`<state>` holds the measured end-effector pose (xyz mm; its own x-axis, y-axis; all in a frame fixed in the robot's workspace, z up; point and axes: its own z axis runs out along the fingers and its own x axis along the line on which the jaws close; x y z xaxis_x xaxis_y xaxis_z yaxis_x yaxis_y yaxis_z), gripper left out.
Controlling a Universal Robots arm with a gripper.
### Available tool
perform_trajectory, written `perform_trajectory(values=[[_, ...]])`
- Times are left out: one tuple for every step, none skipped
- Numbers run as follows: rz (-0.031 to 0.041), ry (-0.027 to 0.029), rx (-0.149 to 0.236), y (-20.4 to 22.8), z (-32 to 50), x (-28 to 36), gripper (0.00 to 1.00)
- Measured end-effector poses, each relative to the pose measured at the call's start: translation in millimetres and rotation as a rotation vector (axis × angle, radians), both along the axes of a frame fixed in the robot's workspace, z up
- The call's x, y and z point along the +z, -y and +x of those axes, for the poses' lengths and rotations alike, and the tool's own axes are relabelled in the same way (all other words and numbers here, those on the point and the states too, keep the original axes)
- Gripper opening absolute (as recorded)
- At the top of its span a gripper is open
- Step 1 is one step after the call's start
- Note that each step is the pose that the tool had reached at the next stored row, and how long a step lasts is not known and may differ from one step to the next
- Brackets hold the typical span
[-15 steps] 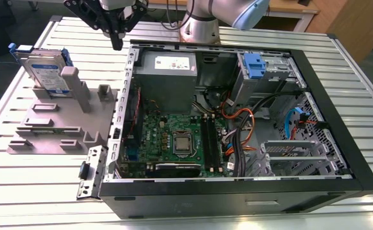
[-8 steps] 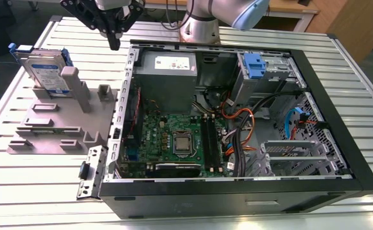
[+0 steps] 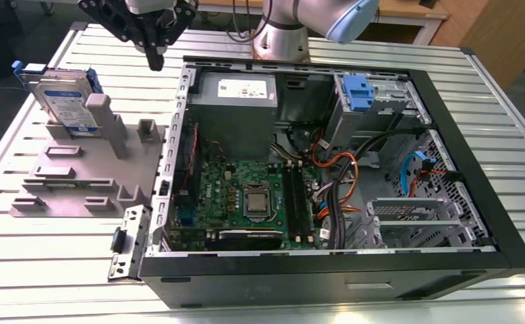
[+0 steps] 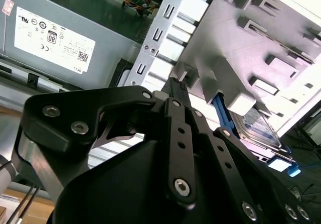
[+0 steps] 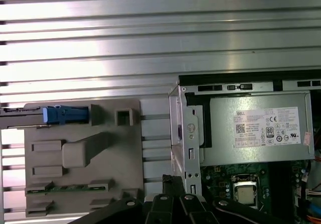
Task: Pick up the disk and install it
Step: 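Reach for the disk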
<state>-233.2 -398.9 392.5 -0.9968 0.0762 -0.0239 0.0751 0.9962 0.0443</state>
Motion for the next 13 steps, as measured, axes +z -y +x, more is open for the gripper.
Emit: perform_trajectory(values=[[0.0000,0.0000,0.000,0.0,-0.8,0.0,0.11],[0.0000,0.0000,0.000,0.0,-1.5,0.0,0.11],[0.0000,0.0000,0.000,0.0,-2.2,0.0,0.11],[0.0000,0.0000,0.000,0.0,-2.9,-0.1,0.11],[0.0000,0.0000,0.000,0.0,-3.5,-0.1,0.11],[0.0000,0.0000,0.000,0.0,-3.9,-0.1,0.11],[0.0000,0.0000,0.000,0.0,-4.0,-0.1,0.11],[0.0000,0.0000,0.000,0.0,-4.0,-0.1,0.11],[0.0000,0.0000,0.000,0.0,-4.3,-0.1,0.11],[0.0000,0.0000,0.000,0.0,-4.4,-0.1,0.11],[-0.0001,0.0000,0.000,0.0,-4.4,-0.1,0.11],[0.0000,0.0000,0.000,0.0,-4.5,-0.1,0.11],[0.0000,0.0000,0.000,0.0,-4.6,-0.1,0.11]])
